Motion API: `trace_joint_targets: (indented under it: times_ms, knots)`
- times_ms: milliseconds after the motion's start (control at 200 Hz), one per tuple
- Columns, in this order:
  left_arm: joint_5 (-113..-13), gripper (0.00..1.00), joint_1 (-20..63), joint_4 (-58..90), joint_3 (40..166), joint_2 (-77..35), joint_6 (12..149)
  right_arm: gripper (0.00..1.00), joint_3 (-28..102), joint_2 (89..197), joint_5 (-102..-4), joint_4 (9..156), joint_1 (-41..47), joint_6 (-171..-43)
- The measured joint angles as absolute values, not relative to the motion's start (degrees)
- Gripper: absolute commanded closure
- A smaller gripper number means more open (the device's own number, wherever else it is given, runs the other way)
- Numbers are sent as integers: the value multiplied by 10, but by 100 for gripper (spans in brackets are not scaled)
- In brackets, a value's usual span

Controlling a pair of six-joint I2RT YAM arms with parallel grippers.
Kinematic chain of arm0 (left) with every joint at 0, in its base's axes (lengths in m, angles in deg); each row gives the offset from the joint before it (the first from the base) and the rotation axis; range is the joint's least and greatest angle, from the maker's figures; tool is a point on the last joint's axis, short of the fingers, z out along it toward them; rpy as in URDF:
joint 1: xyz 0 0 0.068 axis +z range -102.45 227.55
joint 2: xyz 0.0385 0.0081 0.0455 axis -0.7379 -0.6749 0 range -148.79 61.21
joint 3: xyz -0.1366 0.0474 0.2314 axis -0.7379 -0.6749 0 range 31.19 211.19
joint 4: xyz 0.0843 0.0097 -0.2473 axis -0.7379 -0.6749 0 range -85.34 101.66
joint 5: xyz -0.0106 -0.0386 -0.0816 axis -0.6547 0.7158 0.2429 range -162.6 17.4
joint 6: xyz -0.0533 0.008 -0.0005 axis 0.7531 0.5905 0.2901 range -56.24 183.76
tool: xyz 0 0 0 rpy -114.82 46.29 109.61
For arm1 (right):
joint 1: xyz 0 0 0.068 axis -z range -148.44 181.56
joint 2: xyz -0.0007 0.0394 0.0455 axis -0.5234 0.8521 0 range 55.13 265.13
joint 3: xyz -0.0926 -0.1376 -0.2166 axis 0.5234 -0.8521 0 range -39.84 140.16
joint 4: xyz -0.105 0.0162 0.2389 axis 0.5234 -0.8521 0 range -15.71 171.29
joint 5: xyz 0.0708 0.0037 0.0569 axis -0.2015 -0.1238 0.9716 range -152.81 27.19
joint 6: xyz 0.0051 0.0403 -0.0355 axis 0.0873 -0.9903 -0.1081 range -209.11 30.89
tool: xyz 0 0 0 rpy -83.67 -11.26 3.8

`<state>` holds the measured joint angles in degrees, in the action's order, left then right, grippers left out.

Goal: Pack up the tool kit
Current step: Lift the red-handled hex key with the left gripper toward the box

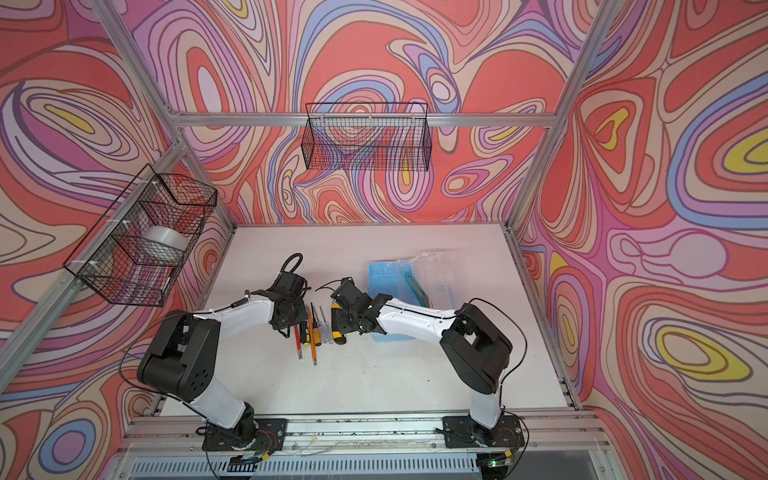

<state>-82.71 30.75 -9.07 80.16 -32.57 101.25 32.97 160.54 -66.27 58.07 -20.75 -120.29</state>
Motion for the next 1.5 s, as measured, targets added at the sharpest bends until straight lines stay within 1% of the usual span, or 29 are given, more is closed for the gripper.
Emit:
trace_joint_targets:
  times_ms: [300,606,836,1087,1277,1497]
  knots:
    - [-815,100,307,-126,786,-289,1005,56,315,1605,-645,597,-196,-1211]
    - [-783,100,306,-156,784,-194,993,56,298,1597,-634,612,-181,-1217]
    - [-768,100,297,-180,798,-148,989,56,286,1580,-631,622,-171,-1222]
    - [-749,100,269,-200,833,-118,991,56,271,1526,-633,625,-160,-1228]
    - [-710,100,237,-196,863,-115,1005,56,261,1488,-636,626,-142,-1230]
    - [-665,100,202,-164,868,-119,1037,56,233,1425,-651,611,-107,-1228]
